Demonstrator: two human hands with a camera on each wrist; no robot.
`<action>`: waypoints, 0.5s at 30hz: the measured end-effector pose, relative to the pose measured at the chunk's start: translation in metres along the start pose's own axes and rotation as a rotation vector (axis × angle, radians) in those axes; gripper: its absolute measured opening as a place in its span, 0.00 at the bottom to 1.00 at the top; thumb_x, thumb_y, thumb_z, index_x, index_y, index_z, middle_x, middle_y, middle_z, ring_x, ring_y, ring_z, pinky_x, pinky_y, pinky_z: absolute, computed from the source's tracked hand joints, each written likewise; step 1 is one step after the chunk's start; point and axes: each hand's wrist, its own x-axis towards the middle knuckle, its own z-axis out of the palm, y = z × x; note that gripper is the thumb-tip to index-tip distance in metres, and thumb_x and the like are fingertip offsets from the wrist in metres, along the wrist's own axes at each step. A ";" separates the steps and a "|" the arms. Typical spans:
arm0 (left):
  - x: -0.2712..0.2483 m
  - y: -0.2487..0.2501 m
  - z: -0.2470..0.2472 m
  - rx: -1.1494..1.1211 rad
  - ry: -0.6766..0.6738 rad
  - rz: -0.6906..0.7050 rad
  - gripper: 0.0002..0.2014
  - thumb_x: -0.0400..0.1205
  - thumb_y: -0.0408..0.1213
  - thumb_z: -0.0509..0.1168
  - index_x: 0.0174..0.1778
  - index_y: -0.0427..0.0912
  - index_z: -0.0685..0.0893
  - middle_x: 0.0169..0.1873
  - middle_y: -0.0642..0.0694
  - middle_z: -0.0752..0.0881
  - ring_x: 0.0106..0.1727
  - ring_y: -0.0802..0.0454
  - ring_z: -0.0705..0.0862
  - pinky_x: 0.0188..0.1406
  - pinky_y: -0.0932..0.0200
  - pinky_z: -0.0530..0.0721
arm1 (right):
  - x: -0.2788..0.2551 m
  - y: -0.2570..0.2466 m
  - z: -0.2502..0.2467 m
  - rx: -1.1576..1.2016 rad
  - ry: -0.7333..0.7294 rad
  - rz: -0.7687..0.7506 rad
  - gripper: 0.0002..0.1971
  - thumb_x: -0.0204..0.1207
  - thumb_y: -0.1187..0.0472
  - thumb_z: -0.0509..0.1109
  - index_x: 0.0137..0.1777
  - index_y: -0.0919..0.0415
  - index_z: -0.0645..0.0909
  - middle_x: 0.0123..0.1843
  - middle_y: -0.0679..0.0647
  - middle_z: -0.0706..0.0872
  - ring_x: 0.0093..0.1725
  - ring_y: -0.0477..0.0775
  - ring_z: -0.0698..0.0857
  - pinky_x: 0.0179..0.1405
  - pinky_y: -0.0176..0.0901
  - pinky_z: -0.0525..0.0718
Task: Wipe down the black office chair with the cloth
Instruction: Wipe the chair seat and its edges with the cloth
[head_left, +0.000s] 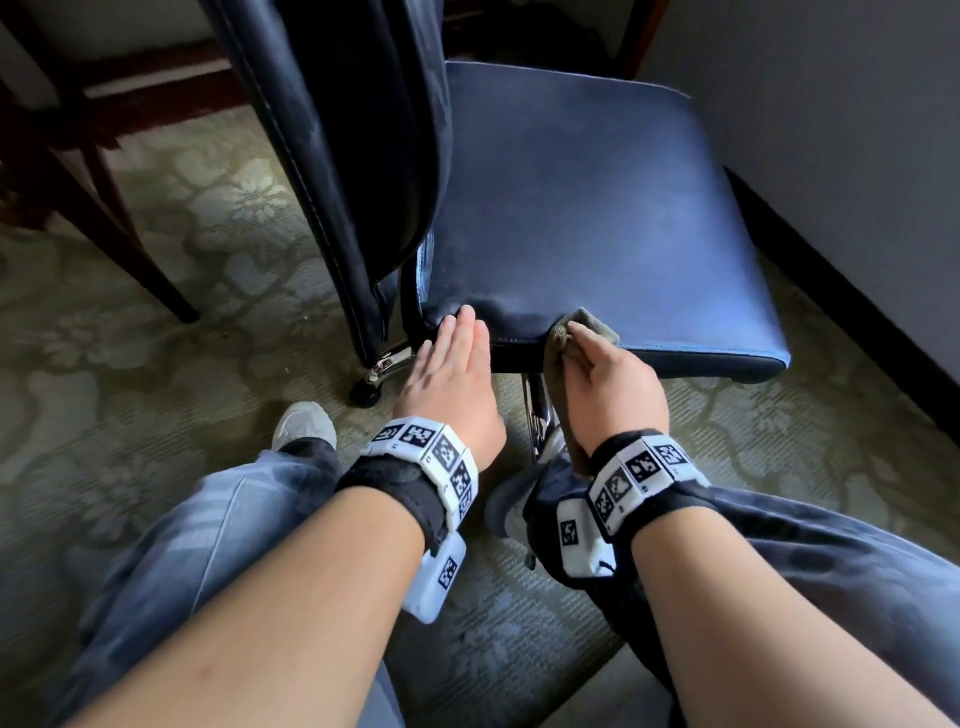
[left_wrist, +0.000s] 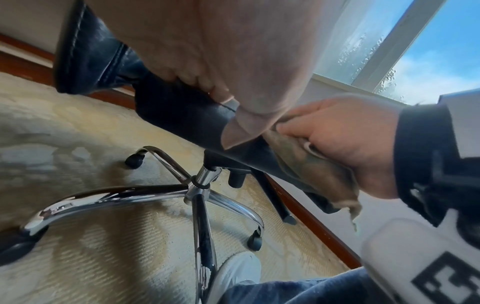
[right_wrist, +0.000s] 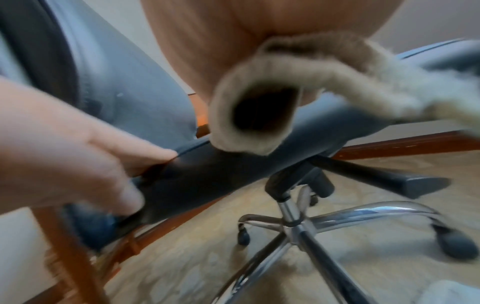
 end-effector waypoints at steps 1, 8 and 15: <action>0.001 -0.001 -0.001 -0.041 0.006 0.009 0.44 0.85 0.36 0.61 0.93 0.42 0.43 0.93 0.48 0.37 0.93 0.52 0.37 0.93 0.50 0.41 | -0.003 -0.010 0.006 0.019 0.012 -0.060 0.18 0.89 0.46 0.62 0.76 0.39 0.80 0.63 0.57 0.90 0.61 0.63 0.87 0.56 0.50 0.84; 0.002 -0.015 -0.022 -0.271 0.001 -0.103 0.42 0.87 0.31 0.55 0.93 0.56 0.41 0.93 0.55 0.51 0.94 0.43 0.51 0.89 0.45 0.57 | 0.004 -0.019 0.023 -0.003 -0.037 -0.056 0.19 0.88 0.45 0.61 0.77 0.35 0.79 0.63 0.56 0.90 0.62 0.63 0.87 0.59 0.50 0.84; 0.001 -0.014 -0.023 -0.273 -0.045 -0.118 0.43 0.86 0.31 0.55 0.93 0.57 0.39 0.93 0.55 0.50 0.93 0.40 0.54 0.89 0.43 0.58 | 0.005 -0.025 0.011 0.066 0.023 -0.043 0.16 0.87 0.47 0.64 0.71 0.43 0.84 0.65 0.53 0.91 0.60 0.63 0.88 0.58 0.49 0.84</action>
